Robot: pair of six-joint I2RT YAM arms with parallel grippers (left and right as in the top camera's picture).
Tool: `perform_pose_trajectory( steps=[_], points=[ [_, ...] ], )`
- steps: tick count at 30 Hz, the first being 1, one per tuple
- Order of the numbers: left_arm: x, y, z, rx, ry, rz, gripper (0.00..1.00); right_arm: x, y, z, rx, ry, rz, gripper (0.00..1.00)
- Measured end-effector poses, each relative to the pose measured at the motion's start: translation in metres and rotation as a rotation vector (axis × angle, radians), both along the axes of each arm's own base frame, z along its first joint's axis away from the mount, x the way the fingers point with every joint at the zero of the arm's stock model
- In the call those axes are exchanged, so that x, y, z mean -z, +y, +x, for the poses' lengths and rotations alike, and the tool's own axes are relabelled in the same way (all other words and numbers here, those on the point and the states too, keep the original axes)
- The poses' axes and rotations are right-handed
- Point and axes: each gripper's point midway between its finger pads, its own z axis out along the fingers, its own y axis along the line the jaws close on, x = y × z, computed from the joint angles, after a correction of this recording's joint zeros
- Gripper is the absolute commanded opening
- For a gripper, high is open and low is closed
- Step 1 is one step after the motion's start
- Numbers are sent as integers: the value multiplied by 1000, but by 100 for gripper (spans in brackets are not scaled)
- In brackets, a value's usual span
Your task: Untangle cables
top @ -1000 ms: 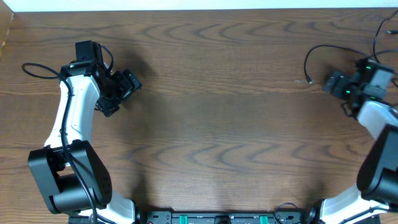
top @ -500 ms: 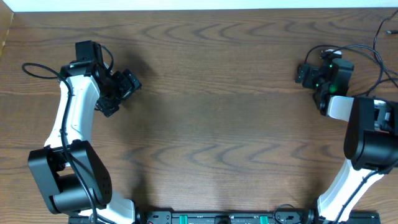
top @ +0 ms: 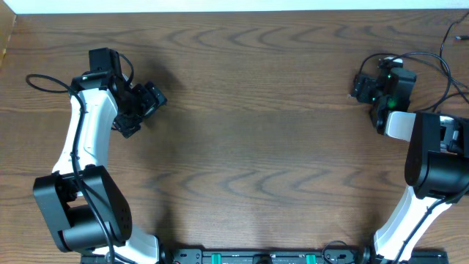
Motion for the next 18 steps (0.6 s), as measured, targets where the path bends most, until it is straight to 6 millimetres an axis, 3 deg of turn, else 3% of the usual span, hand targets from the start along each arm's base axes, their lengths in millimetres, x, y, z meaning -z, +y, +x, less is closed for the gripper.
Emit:
perform_pose_trajectory(
  steps=[2,6,10,14,18],
  points=[
    [0,0,0,0,0,0,94,1,0,0,-2,3,1,85],
    [0,0,0,0,0,0,94,1,4,-1,-38,6,-13,71],
    [0,0,0,0,0,0,94,4,13,-2,-95,23,-34,78],
    [0,0,0,0,0,0,94,8,21,-4,-180,63,-114,78],
    [0,0,0,0,0,0,94,9,30,-7,-225,95,-139,62]
  ],
)
